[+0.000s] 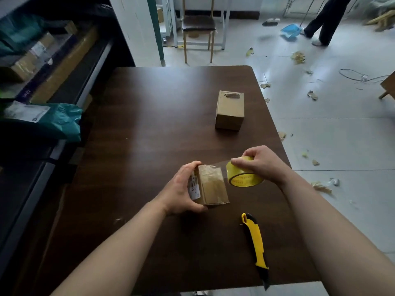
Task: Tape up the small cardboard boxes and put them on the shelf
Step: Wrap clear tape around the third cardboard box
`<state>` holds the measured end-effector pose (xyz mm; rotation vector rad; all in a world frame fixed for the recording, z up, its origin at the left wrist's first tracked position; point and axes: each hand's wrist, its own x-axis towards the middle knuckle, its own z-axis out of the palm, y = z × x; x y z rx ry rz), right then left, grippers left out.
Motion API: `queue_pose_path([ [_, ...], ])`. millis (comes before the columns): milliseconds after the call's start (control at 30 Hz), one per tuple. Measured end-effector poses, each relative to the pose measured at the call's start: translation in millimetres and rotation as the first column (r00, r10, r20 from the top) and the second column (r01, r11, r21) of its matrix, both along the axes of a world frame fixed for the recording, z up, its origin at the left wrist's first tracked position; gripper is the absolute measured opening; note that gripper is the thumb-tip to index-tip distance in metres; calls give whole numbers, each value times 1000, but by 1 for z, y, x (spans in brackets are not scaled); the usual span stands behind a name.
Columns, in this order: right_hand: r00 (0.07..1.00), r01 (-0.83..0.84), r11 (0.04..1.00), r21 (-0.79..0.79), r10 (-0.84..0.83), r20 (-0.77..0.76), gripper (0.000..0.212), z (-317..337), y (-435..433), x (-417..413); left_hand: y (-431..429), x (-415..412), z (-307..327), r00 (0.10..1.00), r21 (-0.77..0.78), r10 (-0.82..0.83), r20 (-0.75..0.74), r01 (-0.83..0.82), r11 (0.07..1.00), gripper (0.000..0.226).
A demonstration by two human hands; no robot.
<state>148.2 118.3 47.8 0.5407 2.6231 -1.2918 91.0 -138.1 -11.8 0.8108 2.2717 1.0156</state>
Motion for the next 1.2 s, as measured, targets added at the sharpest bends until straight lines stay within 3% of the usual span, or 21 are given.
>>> queue_pose_path([
  [267, 996, -69, 992, -109, 75, 55, 42, -9, -20, -13, -37, -4, -2, 1000, -49, 19, 13, -18, 999, 114],
  [567, 994, -87, 993, 80, 81, 72, 43, -22, -33, -20, -55, -7, -6, 999, -103, 47, 23, -45, 994, 116],
  [900, 982, -111, 991, 75, 98, 163, 50, -53, -59, -37, -79, -13, -10, 996, -191, 86, 35, -78, 978, 118],
  [1100, 982, -64, 998, -7, 65, 179, 41, -68, -76, -37, -86, -12, -12, 991, -213, 110, 78, -91, 973, 121],
  [1200, 985, -43, 998, 34, 36, 167, 45, -69, -79, -37, -80, -14, -4, 998, -307, 65, 26, -54, 950, 126],
])
